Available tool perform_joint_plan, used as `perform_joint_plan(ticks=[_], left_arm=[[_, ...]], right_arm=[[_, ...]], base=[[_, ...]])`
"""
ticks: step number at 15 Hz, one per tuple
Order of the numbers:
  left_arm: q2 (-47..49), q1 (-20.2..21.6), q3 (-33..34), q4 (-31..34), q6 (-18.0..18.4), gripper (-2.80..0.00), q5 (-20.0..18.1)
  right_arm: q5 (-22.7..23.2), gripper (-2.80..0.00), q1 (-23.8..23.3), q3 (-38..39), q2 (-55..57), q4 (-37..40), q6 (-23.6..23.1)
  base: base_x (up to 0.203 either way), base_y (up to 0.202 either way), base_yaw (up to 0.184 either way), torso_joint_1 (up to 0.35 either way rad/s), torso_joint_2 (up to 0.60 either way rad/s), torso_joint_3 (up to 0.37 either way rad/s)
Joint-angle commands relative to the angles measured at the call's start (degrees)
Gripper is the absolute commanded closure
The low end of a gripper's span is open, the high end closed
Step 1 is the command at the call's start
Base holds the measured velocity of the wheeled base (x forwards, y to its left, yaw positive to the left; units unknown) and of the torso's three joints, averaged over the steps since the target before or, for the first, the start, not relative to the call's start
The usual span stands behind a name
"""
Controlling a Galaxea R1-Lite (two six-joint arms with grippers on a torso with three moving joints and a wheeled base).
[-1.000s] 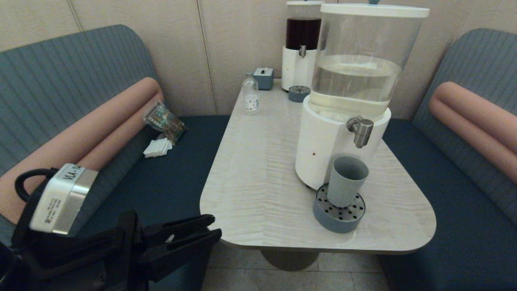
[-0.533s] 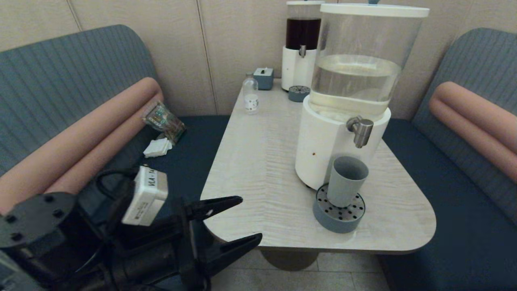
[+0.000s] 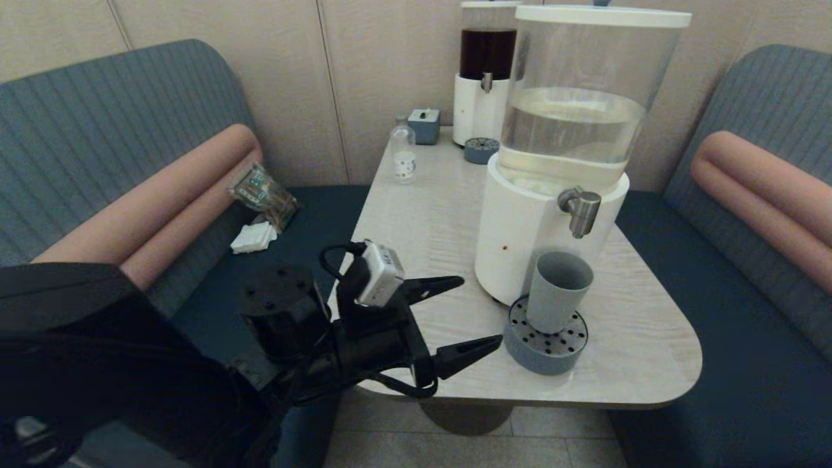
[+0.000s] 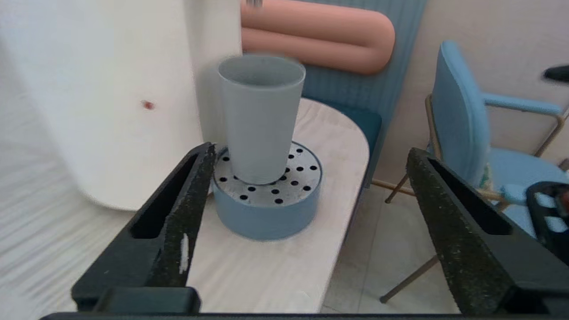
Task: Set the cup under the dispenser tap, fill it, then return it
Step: Place the cup next to the water dispenser
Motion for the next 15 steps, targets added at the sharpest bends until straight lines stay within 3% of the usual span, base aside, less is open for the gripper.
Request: perform_joint_plan(ticks=[1,9,15], left_arm=[[8.5,-1.5,-4.8,-0.5,0.2,-2.8,-0.3],[20.4,-4.5,-17.2,-0.5,0.0,-2.8,0.5],[25.1,-5.0,-27.5,-0.5,-0.3,-2.8,6.2]], right_arm=[[0.0,0.0,0.0,0.0,0.1,0.0,0.0],[0.0,0.0,0.0,0.0,0.1,0.0,0.0],[0.0,0.0,0.0,0.0,0.1,0.1,0.0]], base=[[0.0,0.0,0.0,0.0,0.0,0.0],[0.0,0.0,0.0,0.0,0.0,0.0],[0.0,0.0,0.0,0.0,0.0,0.0]])
